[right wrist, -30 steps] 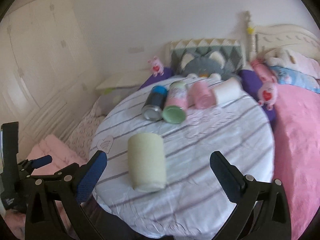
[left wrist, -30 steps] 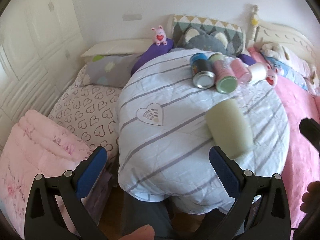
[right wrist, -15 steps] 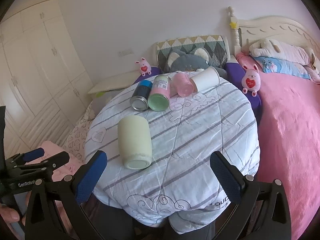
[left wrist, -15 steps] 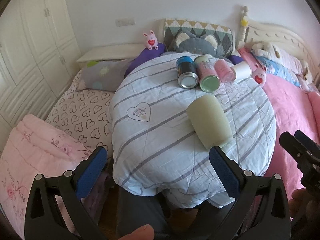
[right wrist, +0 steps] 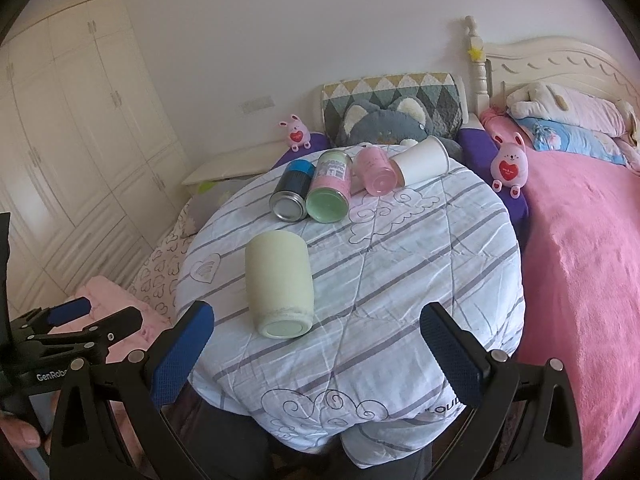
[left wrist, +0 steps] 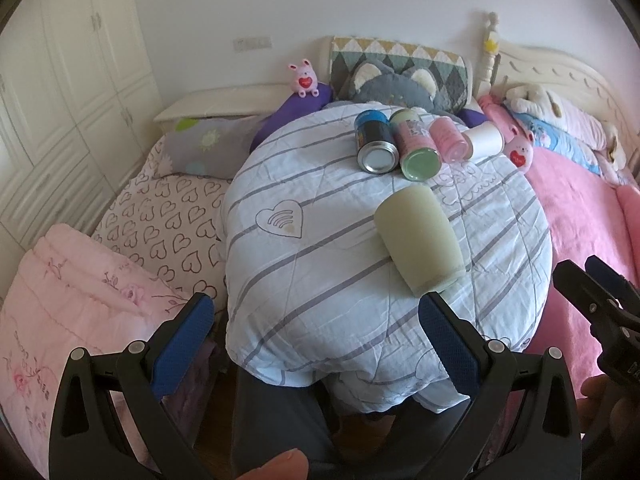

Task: Flip cup upright
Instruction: 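Move the left tool over the pale green cup lying on its side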

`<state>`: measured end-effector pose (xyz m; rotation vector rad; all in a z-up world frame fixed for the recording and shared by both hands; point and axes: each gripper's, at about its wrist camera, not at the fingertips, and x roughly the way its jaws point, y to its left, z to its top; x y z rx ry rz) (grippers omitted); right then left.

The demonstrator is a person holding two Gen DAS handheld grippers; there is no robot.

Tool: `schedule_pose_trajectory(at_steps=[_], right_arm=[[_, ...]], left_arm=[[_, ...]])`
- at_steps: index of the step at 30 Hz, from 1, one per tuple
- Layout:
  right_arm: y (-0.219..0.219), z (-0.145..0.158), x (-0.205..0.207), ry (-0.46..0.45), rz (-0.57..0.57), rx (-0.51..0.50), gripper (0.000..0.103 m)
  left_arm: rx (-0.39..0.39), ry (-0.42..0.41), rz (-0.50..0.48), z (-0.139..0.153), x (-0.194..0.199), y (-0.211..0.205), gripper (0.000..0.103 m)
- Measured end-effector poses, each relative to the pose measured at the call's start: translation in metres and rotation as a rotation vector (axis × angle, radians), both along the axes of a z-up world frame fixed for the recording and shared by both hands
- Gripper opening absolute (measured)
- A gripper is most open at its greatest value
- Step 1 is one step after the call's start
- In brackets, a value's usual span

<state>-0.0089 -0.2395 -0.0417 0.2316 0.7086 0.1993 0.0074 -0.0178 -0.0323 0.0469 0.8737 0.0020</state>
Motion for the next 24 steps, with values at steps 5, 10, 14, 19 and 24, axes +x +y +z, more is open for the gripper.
schedule_pose_trajectory(at_steps=[5,10,14,19,24], right_arm=[[0.0,0.0002,0.0009,-0.001,0.003,-0.001,0.103],[0.0016,0.001,0.002,-0.001,0.016,-0.004,0.103],[0.0026,0.0018,0.0023,-0.001,0.019,-0.013,0.103],[0.0026,0.0021,0.0026,-0.003,0.019,-0.012,0.103],[0.0006,0.0025,0.0035,-0.002,0.017,-0.01,0.103]], left_arm=[[0.003,0.0,0.002,-0.0003,-0.0018,0.0007,0.103],[0.005,0.001,0.007,-0.0001,-0.0019,0.0034,0.103],[0.004,0.002,0.004,-0.0001,-0.002,0.0037,0.103],[0.006,0.01,0.003,0.0004,-0.0014,0.0044,0.103],[0.007,0.014,0.003,0.0006,0.0006,0.0009,0.103]])
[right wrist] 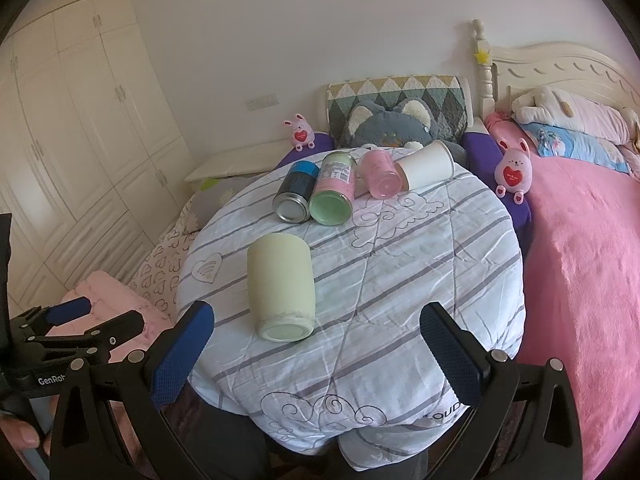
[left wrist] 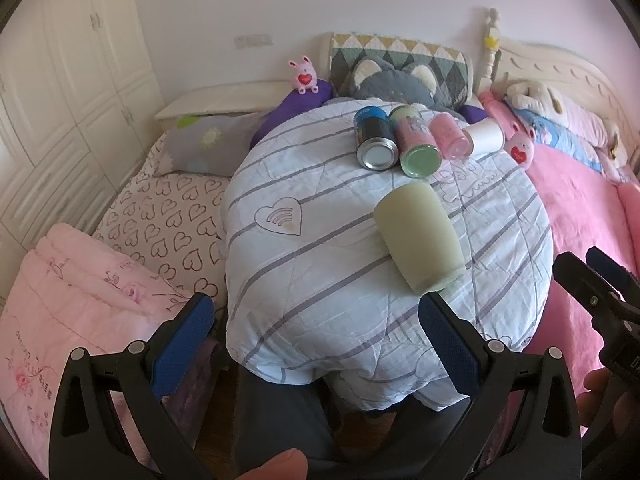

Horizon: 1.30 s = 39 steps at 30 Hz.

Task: Flip cup upright
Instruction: 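Move the left tool over the pale green cup lying on its side, then grasp the pale green cup with the left tool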

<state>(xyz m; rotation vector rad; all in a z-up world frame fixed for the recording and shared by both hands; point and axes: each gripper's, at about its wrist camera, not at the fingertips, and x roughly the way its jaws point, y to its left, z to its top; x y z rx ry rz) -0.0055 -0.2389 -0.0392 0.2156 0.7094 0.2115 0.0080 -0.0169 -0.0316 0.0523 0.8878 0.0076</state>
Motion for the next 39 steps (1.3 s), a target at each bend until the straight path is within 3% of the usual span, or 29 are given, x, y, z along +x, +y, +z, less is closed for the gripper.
schedule_pose_trajectory(at_steps=[10,24,31,39], right_arm=[[-0.019,-0.01,0.007,0.022,-0.008,0.025,0.103],[-0.058,-0.035,0.037,0.068,-0.043,0.067,0.103],[-0.075,-0.048,0.061,0.098,-0.06,0.086,0.103],[-0.081,-0.07,0.084,0.157,-0.056,0.098,0.103]], left_arm=[[-0.005,0.043,-0.005,-0.009,0.014,-0.022,0.103],[-0.051,0.154,-0.002,-0.044,0.072,-0.075,0.103],[-0.144,0.248,0.063,-0.077,0.122,-0.085,0.103],[-0.286,0.353,0.145,-0.111,0.151,-0.081,0.103]])
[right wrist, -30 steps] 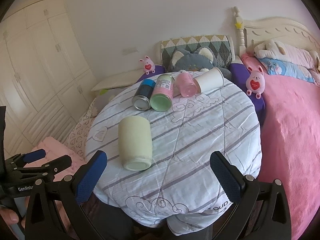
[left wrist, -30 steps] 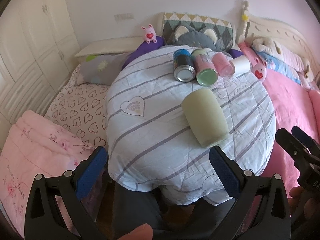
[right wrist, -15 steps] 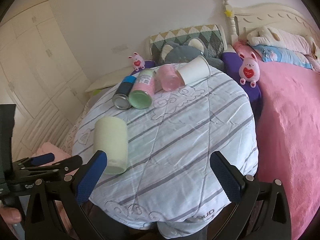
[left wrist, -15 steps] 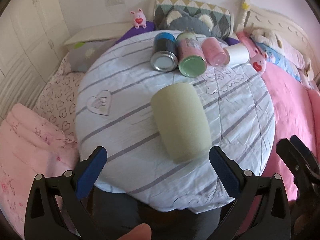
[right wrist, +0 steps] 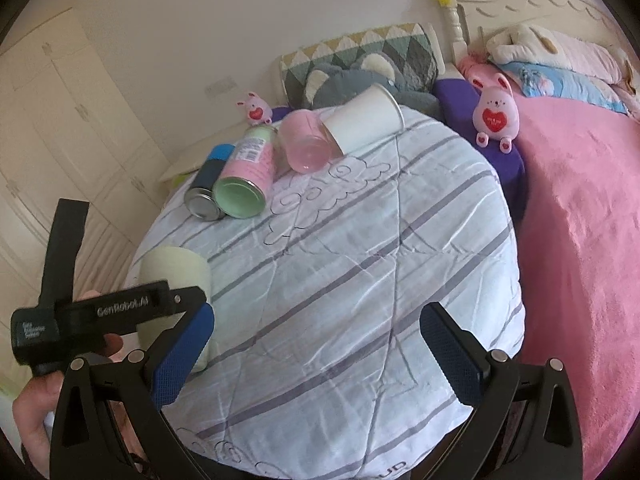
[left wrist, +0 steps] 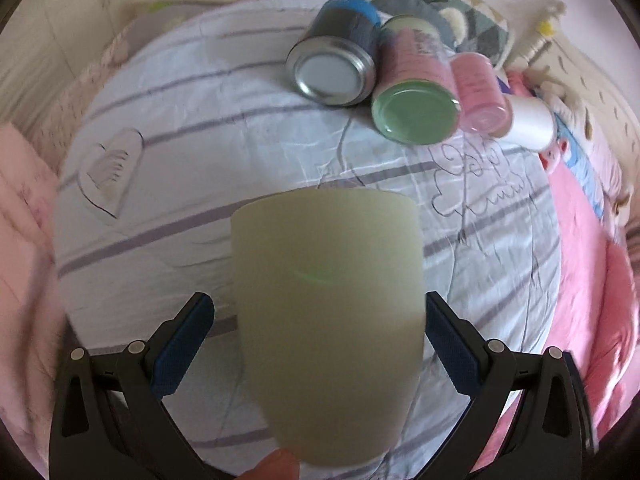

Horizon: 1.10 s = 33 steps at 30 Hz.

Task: Flip cup upright
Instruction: 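Grasp the pale green cup with the left tool, then rotate the pale green cup rim-up and set it on the quilt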

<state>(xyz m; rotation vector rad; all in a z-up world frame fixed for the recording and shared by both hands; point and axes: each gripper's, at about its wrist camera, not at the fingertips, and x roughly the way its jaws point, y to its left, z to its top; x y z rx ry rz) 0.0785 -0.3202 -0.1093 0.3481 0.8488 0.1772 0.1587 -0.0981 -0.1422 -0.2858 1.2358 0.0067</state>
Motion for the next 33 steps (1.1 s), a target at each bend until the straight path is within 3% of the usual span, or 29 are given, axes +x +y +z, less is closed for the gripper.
schedule_pose_trajectory(at_steps=[1,3,4,10,12,14,17,21,26,33], right_arm=[[0.0,-0.002,0.002,0.005,0.001,0.0,0.103],[-0.001,-0.003,0.004,0.013,0.001,-0.002,0.103],[-0.002,-0.004,0.005,0.016,0.0,-0.002,0.103],[-0.005,-0.004,0.004,0.02,-0.019,-0.005,0.103],[-0.003,-0.002,0.001,0.017,-0.021,-0.009,0.103],[0.0,0.001,-0.004,0.013,-0.022,-0.015,0.103],[0.006,0.004,-0.011,0.012,-0.024,-0.024,0.103],[0.018,0.007,-0.02,0.016,-0.025,-0.039,0.103],[0.035,0.01,-0.036,0.032,-0.026,-0.082,0.103],[0.045,0.018,-0.052,0.03,-0.057,-0.113,0.103]], left_arm=[[-0.018,0.007,0.012,-0.002,0.001,0.002,0.1],[-0.059,0.009,0.014,-0.005,0.004,0.006,0.085],[-0.07,0.001,-0.001,-0.004,0.004,0.006,0.082],[-0.09,-0.036,-0.081,0.001,-0.001,0.007,0.08],[-0.079,-0.084,-0.099,0.01,-0.004,0.013,0.08],[-0.05,-0.183,-0.12,0.026,-0.008,0.017,0.08],[0.049,-0.423,-0.147,0.055,-0.028,0.022,0.08],[0.168,-0.622,-0.192,0.052,-0.042,0.026,0.08],[0.188,-0.618,-0.246,0.015,-0.033,0.03,0.079],[0.193,-0.64,-0.269,0.02,-0.038,0.029,0.081]])
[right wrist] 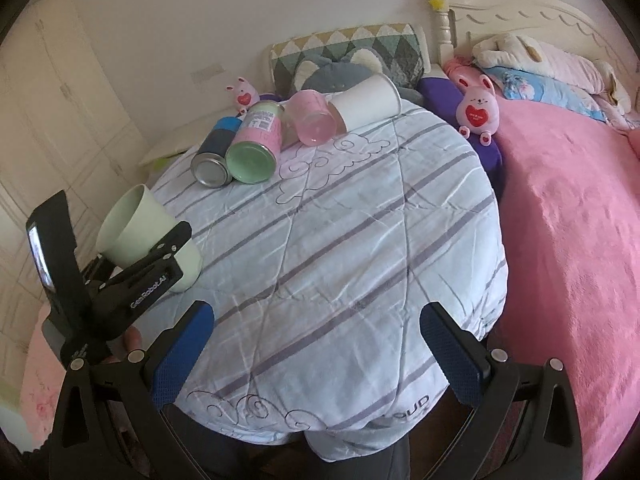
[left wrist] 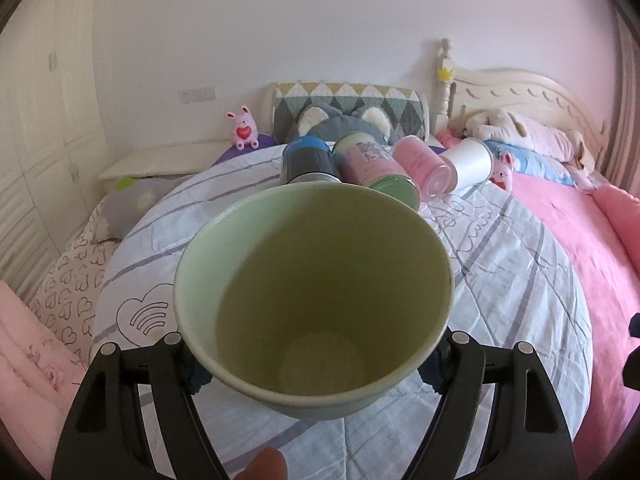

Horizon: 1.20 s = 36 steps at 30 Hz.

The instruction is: Flip cup upright

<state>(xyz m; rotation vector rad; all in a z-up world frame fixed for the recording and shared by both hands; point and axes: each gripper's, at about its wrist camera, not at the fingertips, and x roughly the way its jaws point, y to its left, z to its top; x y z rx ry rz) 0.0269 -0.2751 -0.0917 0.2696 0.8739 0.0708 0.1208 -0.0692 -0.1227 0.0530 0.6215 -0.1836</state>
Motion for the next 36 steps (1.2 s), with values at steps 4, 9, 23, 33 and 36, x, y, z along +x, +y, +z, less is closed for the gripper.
schedule_pose_trajectory(at_steps=[4,9,23,33,36], right_arm=[[0.003,0.006,-0.005,-0.009,-0.005,-0.013,0.103],[0.004,0.013,-0.009,-0.03,-0.006,-0.015,0.103],[0.001,0.036,-0.028,-0.12,-0.015,0.008,0.103],[0.012,0.06,-0.042,-0.2,-0.003,-0.036,0.103],[0.016,0.069,-0.045,-0.226,0.018,-0.045,0.103]], left_arm=[[0.012,-0.02,-0.022,0.002,-0.015,0.0,0.103],[0.015,-0.025,-0.035,0.01,-0.02,-0.001,0.103],[-0.029,0.048,-0.059,0.068,-0.054,0.028,0.103],[0.028,-0.049,-0.028,0.137,-0.117,0.043,0.103],[0.042,-0.086,-0.014,0.149,-0.133,0.046,0.103]])
